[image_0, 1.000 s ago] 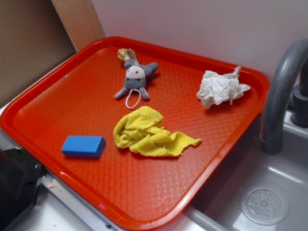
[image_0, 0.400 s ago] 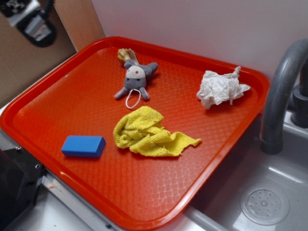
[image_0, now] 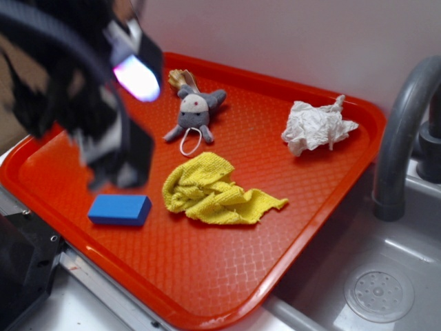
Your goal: Grab the yellow cloth.
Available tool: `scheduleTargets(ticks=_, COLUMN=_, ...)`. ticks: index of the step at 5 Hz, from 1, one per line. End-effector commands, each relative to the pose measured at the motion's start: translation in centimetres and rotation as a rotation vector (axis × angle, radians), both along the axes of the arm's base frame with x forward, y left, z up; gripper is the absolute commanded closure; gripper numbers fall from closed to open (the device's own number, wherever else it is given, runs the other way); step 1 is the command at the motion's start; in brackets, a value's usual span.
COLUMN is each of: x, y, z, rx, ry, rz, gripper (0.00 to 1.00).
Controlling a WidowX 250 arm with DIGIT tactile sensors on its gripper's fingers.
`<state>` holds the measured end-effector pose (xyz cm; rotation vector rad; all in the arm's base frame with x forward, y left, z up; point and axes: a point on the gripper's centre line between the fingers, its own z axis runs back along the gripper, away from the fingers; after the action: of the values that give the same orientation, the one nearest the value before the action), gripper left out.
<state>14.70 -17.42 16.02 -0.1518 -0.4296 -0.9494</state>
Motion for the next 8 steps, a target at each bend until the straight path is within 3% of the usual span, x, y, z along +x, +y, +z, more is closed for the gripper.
scheduleTargets(ticks=1, x=-3.0, y=6.5, z=-3.3, rx=0.019, ry=0.247, rz=0.043, gripper=0.0)
scheduleTargets(ticks=2, x=-0.6, y=7.2, z=-4.3, rx=-0.003, ry=0.154, rz=0.021, gripper=0.0)
scheduleTargets(ticks=6, x=-0.6, y=7.2, z=-4.3, rx=-0.003, ry=0.154, rz=0.021, gripper=0.0)
scheduleTargets(ticks=8, x=1.9, y=5.2, z=-10.0, rx=-0.022, ry=0.131, rz=-0.033, gripper=0.0)
